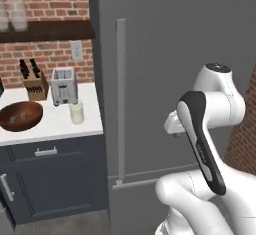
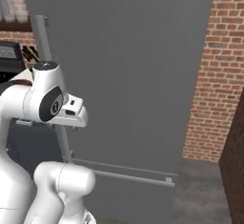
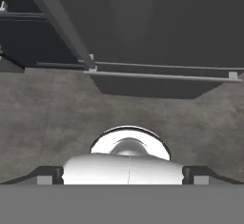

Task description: Grab a lemon wedge from the fridge and one ice cube from the ice bowl, and put them in the glass of lemonade.

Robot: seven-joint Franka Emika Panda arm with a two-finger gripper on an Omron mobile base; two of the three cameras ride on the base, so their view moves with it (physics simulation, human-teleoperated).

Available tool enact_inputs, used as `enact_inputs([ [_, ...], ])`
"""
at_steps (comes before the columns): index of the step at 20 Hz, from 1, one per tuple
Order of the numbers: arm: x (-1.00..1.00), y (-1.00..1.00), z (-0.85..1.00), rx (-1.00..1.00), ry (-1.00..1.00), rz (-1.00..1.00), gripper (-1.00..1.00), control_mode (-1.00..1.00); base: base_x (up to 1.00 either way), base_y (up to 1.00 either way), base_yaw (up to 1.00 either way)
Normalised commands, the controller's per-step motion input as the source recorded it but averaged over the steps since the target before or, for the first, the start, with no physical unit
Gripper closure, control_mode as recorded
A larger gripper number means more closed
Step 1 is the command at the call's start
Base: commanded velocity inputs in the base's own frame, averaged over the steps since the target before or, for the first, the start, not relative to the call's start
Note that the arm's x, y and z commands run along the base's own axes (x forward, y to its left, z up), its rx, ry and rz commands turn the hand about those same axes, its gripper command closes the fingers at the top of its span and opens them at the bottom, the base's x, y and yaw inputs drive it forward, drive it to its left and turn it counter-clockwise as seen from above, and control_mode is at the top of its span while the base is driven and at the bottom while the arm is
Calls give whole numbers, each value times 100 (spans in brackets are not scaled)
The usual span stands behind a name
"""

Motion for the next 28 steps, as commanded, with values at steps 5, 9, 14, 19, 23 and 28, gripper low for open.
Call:
enact_inputs([
  [5, 0, 0, 0, 0, 0, 0, -100, 100, -7, 100, -10],
  [9, 0, 0, 0, 0, 0, 0, -100, 100, 12, 100, -16],
  [14, 0, 0, 0, 0, 0, 0, -100, 100, 30, 99, -13],
  [19, 0, 0, 0, 0, 0, 0, -100, 100, 58, 56, -8],
  [23, 0, 0, 0, 0, 0, 0, -100, 100, 63, 27, -2],
  [28, 0, 0, 0, 0, 0, 0, -100, 100, 49, 9, -1],
])
